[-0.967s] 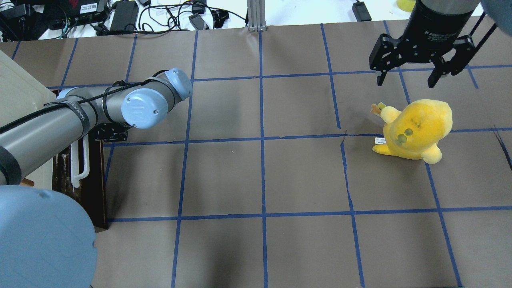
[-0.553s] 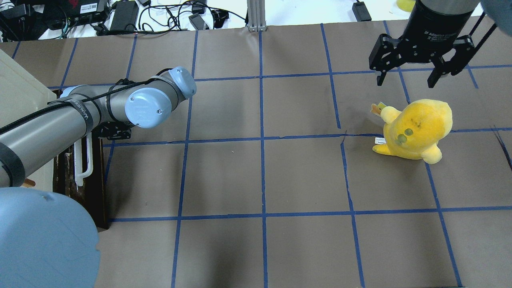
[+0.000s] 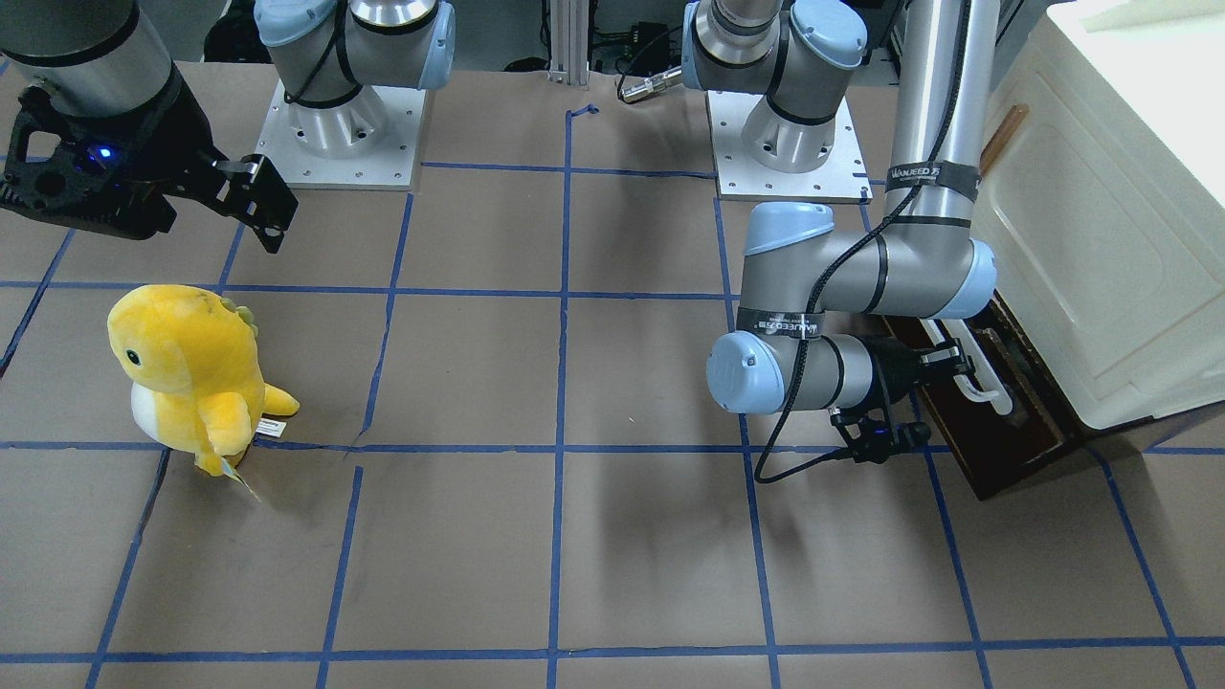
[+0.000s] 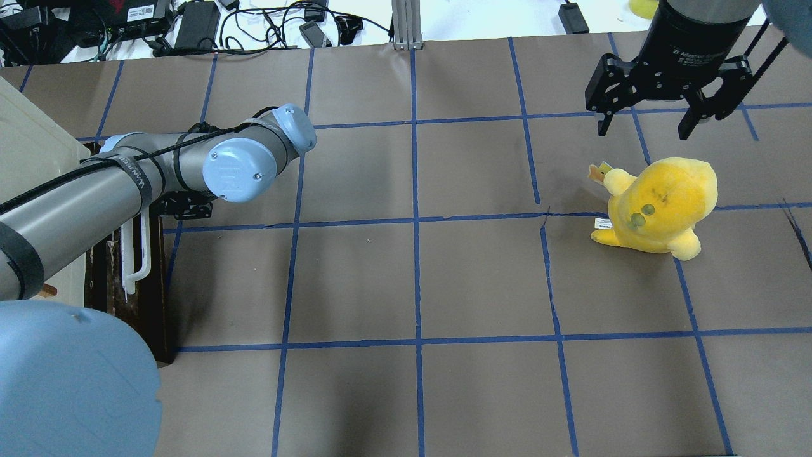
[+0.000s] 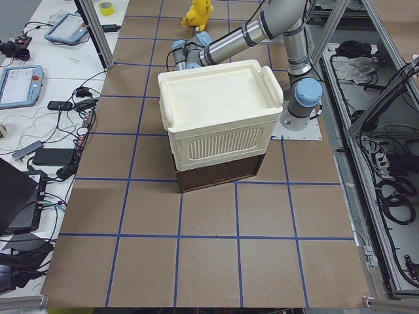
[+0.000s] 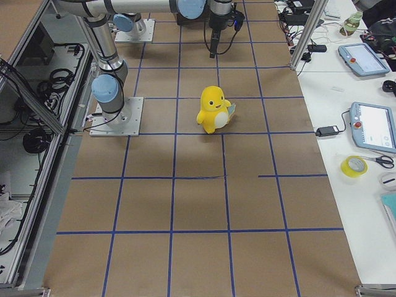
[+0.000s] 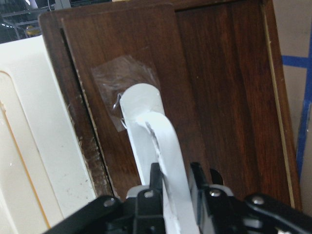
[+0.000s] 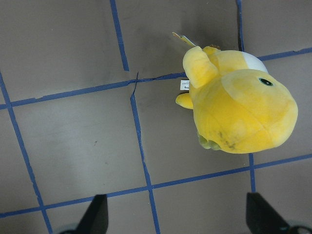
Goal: Pull drawer sideways
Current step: 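Pull the drawer out sideways with the left gripper, away from the cabinet, then open the left gripper and lift it away from the handle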
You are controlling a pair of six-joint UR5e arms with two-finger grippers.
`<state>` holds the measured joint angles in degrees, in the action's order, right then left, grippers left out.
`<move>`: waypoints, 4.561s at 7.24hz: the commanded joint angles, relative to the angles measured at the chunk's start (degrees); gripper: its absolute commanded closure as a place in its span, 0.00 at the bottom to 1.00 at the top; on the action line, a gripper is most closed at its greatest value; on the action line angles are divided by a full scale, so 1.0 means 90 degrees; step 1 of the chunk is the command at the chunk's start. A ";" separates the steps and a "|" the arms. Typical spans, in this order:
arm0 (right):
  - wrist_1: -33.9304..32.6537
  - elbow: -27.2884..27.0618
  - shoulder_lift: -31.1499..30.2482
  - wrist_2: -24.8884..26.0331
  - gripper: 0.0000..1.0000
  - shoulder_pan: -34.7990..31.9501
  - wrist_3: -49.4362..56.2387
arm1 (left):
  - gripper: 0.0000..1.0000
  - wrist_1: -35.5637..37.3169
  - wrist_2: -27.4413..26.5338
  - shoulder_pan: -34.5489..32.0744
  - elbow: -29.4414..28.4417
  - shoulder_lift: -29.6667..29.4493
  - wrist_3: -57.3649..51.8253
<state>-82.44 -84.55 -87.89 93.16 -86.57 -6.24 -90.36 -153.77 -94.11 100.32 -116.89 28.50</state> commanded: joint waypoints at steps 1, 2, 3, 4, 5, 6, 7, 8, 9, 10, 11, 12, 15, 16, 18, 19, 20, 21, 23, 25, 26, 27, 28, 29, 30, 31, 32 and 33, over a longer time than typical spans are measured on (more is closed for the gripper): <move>0.0000 0.0000 0.0000 0.0000 0.00 0.0000 0.0000 | 0.81 0.0001 0.0005 -0.0119 -0.0004 -0.0001 0.0008; 0.0000 0.0000 0.0000 0.0000 0.00 0.0000 0.0000 | 0.81 0.0001 0.0131 -0.0149 -0.0004 -0.0010 0.0008; 0.0000 0.0000 0.0000 0.0000 0.00 0.0000 0.0000 | 0.80 0.0059 0.0219 -0.0226 -0.0004 -0.0001 -0.0012; 0.0000 0.0000 0.0000 0.0000 0.00 0.0000 0.0000 | 0.80 0.0127 0.0230 -0.0343 -0.0014 -0.0001 -0.0012; 0.0000 0.0000 0.0000 0.0000 0.00 0.0000 0.0000 | 0.81 0.0128 0.0230 -0.0422 -0.0014 0.0009 -0.0012; 0.0000 0.0000 0.0000 0.0000 0.00 0.0009 0.0000 | 0.81 0.0128 0.0268 -0.0471 -0.0120 0.0000 -0.0012; 0.0000 0.0000 0.0000 0.0000 0.00 0.0000 0.0000 | 0.80 0.0128 0.0433 -0.0500 -0.0247 -0.0001 -0.0138; 0.0000 0.0000 0.0000 0.0000 0.00 0.0000 0.0000 | 0.81 0.0128 0.0435 -0.0510 -0.0277 -0.0001 -0.0158; 0.0000 0.0000 0.0000 0.0000 0.00 0.0000 0.0000 | 0.80 0.0128 0.0435 -0.0510 -0.0287 -0.0001 -0.0168; 0.0000 0.0000 0.0000 0.0000 0.00 0.0009 0.0000 | 0.80 0.0128 0.0435 -0.0510 -0.0316 -0.0010 -0.0207; 0.0000 0.0000 0.0000 0.0000 0.00 0.0000 0.0000 | 0.80 0.0128 0.0473 -0.0510 -0.0355 -0.0010 -0.0207; 0.0000 0.0000 0.0000 0.0000 0.00 0.0009 0.0000 | 0.80 0.0128 0.0532 -0.0510 -0.0356 -0.0010 -0.0207; 0.0000 0.0000 0.0000 0.0000 0.00 0.0000 0.0000 | 0.80 0.0138 0.0620 -0.0530 -0.0346 -0.0108 -0.0188; 0.0000 0.0000 0.0000 0.0000 0.00 0.0000 0.0000 | 0.80 0.0263 0.0669 -0.0540 -0.0356 -0.0127 -0.0207; 0.0000 0.0000 0.0000 0.0000 0.00 0.0000 0.0000 | 0.80 0.0265 0.0669 -0.0549 -0.0356 -0.0118 -0.0217; 0.0000 0.0000 0.0000 0.0000 0.00 0.0000 0.0000 | 0.80 0.0265 0.0669 -0.0627 -0.0414 -0.0118 -0.0227; 0.0000 0.0000 0.0000 0.0000 0.00 0.0009 0.0000 | 0.80 0.0265 0.0679 -0.0637 -0.0501 -0.0118 -0.0294; 0.0000 0.0000 0.0000 0.0000 0.00 0.0000 0.0000 | 0.80 0.0265 0.0679 -0.0637 -0.0531 -0.0118 -0.0324; 0.0000 0.0000 0.0000 0.0000 0.00 0.0000 0.0000 | 0.80 0.0265 0.0679 -0.0637 -0.0541 -0.0127 -0.0334; 0.0000 0.0000 0.0000 0.0000 0.00 0.0009 0.0000 | 0.80 0.0303 0.0728 -0.0647 -0.0551 -0.0128 -0.0334; 0.0000 0.0000 0.0000 0.0000 0.00 0.0000 0.0000 | 0.80 0.0304 0.0728 -0.0647 -0.0551 -0.0128 -0.0334; 0.0000 0.0000 0.0000 0.0000 0.00 0.0000 0.0000 | 0.80 0.0304 0.0728 -0.0647 -0.0551 -0.0128 -0.0334; 0.0000 0.0000 0.0000 0.0000 0.00 0.0000 0.0000 | 0.80 0.0304 0.0728 -0.0647 -0.0570 -0.0128 -0.0334; 0.0000 0.0000 0.0000 0.0000 0.00 0.0000 0.0000 | 0.80 0.0304 0.0728 -0.0657 -0.0600 -0.0128 -0.0334; 0.0000 0.0000 0.0000 0.0000 0.00 0.0000 0.0000 | 0.37 0.0294 0.0641 -0.0676 -0.0600 -0.0118 -0.0392; 0.0000 0.0000 0.0000 0.0000 0.00 0.0000 0.0000 | 0.18 0.0304 0.0679 -0.0676 -0.0610 -0.0031 -0.0779; 0.0000 0.0000 0.0000 0.0000 0.00 0.0009 0.0000 | 0.13 0.0323 0.0698 -0.0676 -0.0629 0.0009 -0.0841; 0.0000 0.0000 0.0000 0.0000 0.00 0.0000 0.0000 | 0.08 0.0352 0.0969 -0.0686 -0.0803 0.0096 -0.0910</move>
<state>-82.44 -84.55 -87.89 93.16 -86.54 -6.24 -87.44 -146.91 -100.21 94.32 -116.81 21.33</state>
